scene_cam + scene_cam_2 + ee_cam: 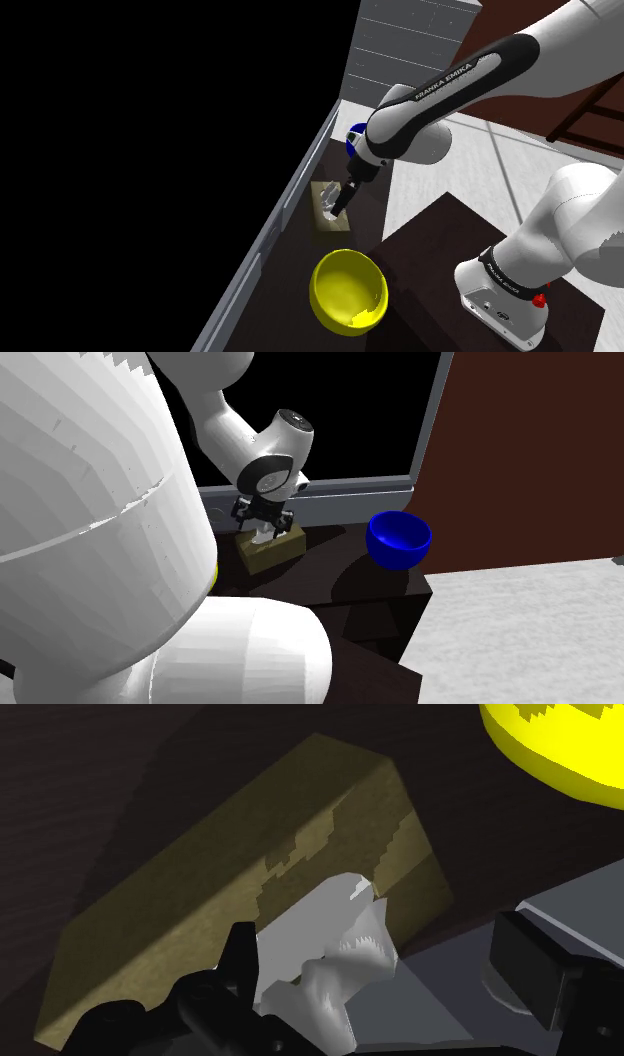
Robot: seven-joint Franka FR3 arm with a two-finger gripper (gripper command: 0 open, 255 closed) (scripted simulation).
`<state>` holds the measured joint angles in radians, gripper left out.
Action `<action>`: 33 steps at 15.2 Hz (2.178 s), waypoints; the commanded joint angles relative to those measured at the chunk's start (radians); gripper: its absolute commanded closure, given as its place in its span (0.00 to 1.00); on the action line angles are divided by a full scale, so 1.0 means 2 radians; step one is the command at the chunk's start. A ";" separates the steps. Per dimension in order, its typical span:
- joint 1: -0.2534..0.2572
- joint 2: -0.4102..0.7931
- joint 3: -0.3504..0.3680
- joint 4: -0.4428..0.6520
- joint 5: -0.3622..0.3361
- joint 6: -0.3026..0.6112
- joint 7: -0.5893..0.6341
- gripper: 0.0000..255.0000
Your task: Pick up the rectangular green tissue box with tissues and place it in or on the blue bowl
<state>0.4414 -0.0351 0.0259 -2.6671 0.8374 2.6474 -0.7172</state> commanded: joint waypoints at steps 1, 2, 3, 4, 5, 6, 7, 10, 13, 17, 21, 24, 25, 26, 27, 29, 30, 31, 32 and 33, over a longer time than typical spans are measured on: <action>0.000 0.000 0.000 0.000 0.000 0.000 0.000 0.00; 0.000 0.000 0.000 0.000 0.000 0.000 0.000 1.00; 0.000 0.000 0.000 0.000 0.000 0.000 0.000 1.00; 0.000 0.000 0.000 0.000 0.000 0.000 0.000 1.00; 0.000 0.000 0.000 0.000 0.000 0.000 0.000 1.00; 0.000 0.000 0.000 0.000 0.000 0.000 0.000 1.00; 0.000 -0.001 0.000 -0.001 0.000 0.000 0.000 1.00; 0.000 0.000 0.000 0.000 0.001 0.000 0.000 1.00; -0.003 -0.016 -0.001 -0.002 -0.018 -0.011 0.018 1.00; -0.009 -0.046 -0.001 -0.003 -0.052 -0.034 0.051 1.00; -0.016 -0.074 0.000 -0.002 -0.081 -0.060 0.080 1.00; -0.021 -0.094 0.001 0.001 -0.099 -0.080 0.099 1.00; -0.023 -0.100 0.001 0.003 -0.105 -0.087 0.105 1.00; -0.025 -0.106 0.002 0.004 -0.110 -0.094 0.111 1.00; -0.026 -0.113 0.002 0.006 -0.115 -0.101 0.116 1.00; -0.029 -0.124 0.003 0.010 -0.124 -0.115 0.127 1.00; -0.031 -0.130 0.003 0.012 -0.129 -0.122 0.132 1.00; -0.032 -0.135 0.003 0.014 -0.133 -0.129 0.136 1.00; -0.034 -0.140 0.003 0.016 -0.137 -0.136 0.141 1.00; -0.035 -0.145 0.004 0.019 -0.141 -0.143 0.145 1.00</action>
<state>0.3742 -0.3142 0.0322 -2.6357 0.5647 2.3790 -0.4377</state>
